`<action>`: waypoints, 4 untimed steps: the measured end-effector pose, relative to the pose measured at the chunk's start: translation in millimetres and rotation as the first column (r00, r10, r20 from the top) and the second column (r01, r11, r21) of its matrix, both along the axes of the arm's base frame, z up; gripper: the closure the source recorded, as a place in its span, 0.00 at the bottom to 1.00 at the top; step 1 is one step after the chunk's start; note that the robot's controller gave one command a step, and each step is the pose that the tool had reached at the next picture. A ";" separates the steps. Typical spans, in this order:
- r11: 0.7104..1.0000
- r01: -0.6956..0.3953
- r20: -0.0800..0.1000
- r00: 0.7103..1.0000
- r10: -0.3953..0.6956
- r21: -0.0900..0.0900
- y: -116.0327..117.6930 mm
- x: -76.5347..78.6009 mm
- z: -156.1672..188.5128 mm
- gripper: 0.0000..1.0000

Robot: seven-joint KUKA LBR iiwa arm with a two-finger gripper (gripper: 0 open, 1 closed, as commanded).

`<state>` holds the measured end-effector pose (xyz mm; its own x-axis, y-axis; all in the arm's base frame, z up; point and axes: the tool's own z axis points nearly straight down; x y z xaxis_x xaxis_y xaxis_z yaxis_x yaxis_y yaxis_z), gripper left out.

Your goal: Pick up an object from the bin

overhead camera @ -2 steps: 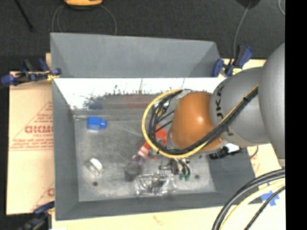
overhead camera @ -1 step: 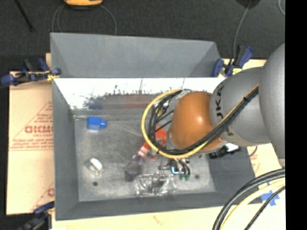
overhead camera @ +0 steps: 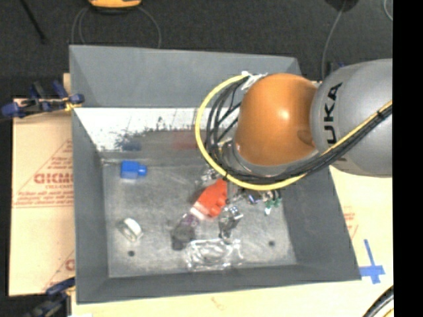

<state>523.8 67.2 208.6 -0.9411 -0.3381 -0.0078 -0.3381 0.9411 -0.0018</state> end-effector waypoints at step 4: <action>0.906 -0.423 0.004 0.906 0.423 -0.007 -83.3 101.3 21.4 1.00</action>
Offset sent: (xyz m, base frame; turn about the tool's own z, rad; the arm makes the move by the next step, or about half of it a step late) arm 0.0539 -0.0133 -0.0907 0.0023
